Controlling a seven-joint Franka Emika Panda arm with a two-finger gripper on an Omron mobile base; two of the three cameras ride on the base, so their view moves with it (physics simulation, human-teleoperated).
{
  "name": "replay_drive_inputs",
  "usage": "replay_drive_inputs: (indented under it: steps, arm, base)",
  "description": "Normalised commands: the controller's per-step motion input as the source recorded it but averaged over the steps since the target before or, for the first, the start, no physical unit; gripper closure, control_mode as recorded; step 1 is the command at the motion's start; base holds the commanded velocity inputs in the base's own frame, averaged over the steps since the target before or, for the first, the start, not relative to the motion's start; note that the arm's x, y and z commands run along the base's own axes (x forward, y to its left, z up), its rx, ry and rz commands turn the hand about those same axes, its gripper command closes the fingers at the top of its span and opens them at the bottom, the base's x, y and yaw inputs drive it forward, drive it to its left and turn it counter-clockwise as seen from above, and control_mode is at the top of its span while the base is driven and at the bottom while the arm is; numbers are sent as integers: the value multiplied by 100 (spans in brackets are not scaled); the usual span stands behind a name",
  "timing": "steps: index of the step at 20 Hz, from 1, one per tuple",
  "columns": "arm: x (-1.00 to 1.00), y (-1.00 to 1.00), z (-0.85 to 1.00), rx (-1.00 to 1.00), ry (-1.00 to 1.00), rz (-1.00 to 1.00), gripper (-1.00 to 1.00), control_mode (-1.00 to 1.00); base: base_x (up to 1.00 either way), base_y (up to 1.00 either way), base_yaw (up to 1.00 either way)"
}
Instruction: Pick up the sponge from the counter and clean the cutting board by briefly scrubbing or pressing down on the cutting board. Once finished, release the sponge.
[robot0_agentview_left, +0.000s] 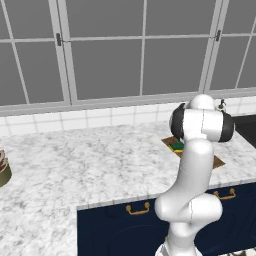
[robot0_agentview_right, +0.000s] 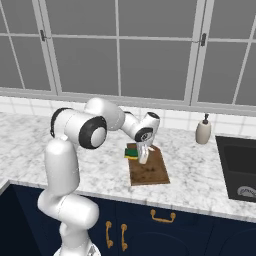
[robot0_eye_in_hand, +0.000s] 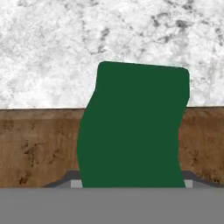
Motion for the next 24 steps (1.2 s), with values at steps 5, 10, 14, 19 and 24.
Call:
replay_drive_inputs:
  steps: [5, 10, 14, 19, 24]
  arm:
    - [-100, -31, -57, 0, 0, 3, 100, -100]
    - [-100, -35, -58, 0, 0, 0, 100, -100]
    - [-100, -36, -71, 0, 0, 0, 100, -100]
    - [-100, -33, -73, 0, 3, 0, 100, -100]
    - [-100, -34, -68, 0, 7, 0, 100, -100]
  base:
    - [0, 0, 0]
    - [0, 0, 0]
    - [0, 0, 0]
    - [0, 0, 0]
    - [0, 0, 0]
